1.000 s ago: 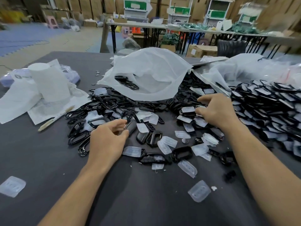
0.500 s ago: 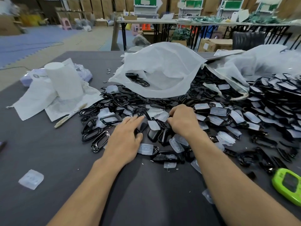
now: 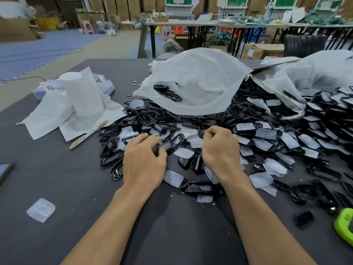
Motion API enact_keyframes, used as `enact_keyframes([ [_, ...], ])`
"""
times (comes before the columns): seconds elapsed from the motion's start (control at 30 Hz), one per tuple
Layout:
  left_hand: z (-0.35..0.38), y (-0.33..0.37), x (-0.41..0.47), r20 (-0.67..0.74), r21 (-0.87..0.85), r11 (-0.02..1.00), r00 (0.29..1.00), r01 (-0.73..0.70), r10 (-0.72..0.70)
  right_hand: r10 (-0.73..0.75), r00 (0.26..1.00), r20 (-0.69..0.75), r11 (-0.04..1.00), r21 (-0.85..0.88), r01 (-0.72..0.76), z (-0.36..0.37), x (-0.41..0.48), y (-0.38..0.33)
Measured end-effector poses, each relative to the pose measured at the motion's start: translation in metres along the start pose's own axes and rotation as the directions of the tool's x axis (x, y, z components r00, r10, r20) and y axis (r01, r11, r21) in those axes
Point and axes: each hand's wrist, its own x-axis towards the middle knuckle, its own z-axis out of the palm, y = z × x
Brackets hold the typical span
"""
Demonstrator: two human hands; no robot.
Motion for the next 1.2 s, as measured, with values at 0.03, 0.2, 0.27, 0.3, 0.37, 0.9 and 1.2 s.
enact_keyframes([
  [0.03, 0.001, 0.002, 0.001, 0.015, -0.017, 1.0, 1.0, -0.007, 0.007, -0.012, 1.0, -0.007, 0.999, 0.031, 0.013, 0.001, -0.001, 0.0],
  [0.2, 0.011, 0.024, 0.024, 0.136, 0.097, 0.987, 0.984, -0.127, 0.114, -0.043, 0.998, -0.052, 0.993, 0.112, 0.048, 0.006, 0.002, 0.005],
  [0.27, 0.02, 0.033, 0.033, 0.213, 0.287, 0.938, 0.968, -0.193, 0.134, -0.046, 0.998, -0.038, 0.991, 0.125, 0.05, 0.007, 0.003, 0.007],
  [0.3, 0.024, 0.037, 0.037, 0.234, 0.354, 0.914, 0.965, -0.199, 0.119, -0.045, 0.999, -0.028, 0.99, 0.133, 0.049, 0.008, 0.003, 0.008],
  [0.37, 0.028, 0.042, 0.044, 0.209, 0.366, 0.917, 0.974, -0.157, 0.084, -0.043, 0.999, -0.013, 0.987, 0.153, 0.045, 0.009, 0.002, 0.009],
  [0.9, -0.011, 0.017, 0.017, 0.457, -0.844, 0.152, 0.838, 0.515, -0.299, -0.001, 0.932, 0.362, 0.605, 0.743, -0.288, 0.009, -0.006, -0.013],
  [1.2, 0.004, 0.016, 0.009, 0.47, -0.836, 0.208, 0.859, 0.507, -0.205, 0.037, 0.959, 0.281, 0.692, 0.685, -0.227, 0.016, -0.004, -0.007],
])
